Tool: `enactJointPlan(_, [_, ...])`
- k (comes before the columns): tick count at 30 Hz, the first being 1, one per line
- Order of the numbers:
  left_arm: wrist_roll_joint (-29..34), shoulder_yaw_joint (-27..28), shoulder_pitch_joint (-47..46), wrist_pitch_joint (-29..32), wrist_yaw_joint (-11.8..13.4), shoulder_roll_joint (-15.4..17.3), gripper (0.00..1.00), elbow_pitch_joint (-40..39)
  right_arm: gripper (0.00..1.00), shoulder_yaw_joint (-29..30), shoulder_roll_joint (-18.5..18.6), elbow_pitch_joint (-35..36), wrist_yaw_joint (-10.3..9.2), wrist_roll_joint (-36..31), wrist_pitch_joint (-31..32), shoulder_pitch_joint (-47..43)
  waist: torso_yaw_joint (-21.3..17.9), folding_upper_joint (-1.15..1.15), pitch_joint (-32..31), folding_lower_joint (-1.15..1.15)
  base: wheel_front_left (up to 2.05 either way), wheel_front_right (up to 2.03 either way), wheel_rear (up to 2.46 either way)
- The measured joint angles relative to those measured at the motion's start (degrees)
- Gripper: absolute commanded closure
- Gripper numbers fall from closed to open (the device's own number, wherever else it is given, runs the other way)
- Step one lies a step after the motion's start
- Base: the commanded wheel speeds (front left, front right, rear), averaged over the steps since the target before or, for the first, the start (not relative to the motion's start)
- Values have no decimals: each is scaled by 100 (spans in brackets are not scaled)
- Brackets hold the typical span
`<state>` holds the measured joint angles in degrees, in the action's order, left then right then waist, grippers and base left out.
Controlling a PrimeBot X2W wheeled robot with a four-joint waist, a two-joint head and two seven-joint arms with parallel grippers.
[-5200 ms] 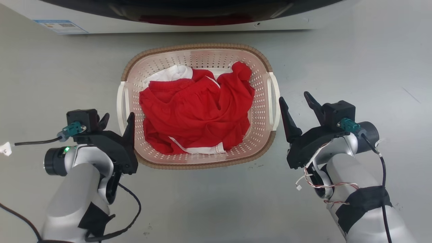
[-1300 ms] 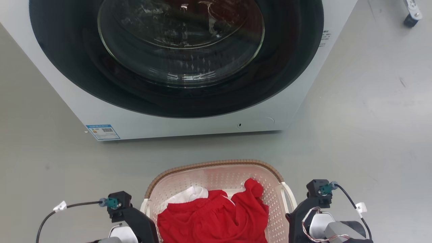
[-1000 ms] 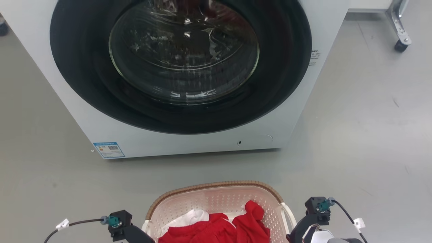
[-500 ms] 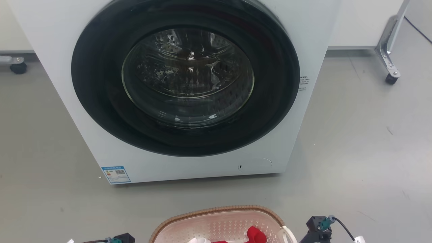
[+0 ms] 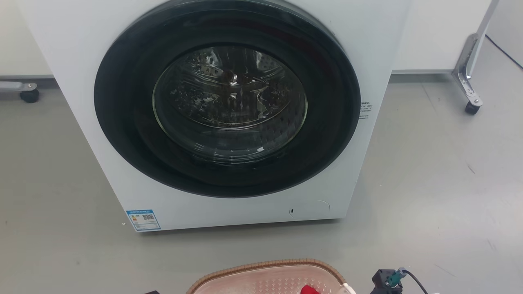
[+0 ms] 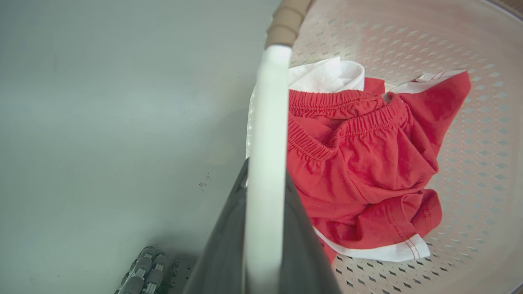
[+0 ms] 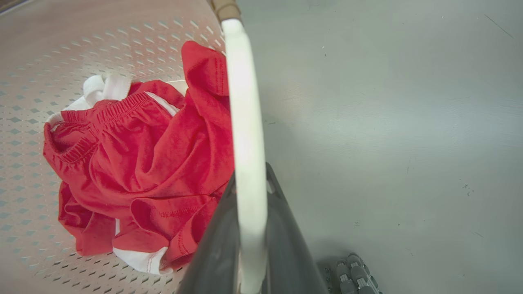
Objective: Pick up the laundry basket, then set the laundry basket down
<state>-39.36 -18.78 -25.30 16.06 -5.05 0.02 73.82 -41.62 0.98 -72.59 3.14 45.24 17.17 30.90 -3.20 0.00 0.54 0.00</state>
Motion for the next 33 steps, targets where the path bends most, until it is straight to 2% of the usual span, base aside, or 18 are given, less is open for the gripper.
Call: enactJointPlan(33, [-437, -422, 113, 83, 202, 26, 100, -215, 100, -7, 5, -54, 0, 23, 49, -12, -48, 0, -20, 0, 0, 0, 0])
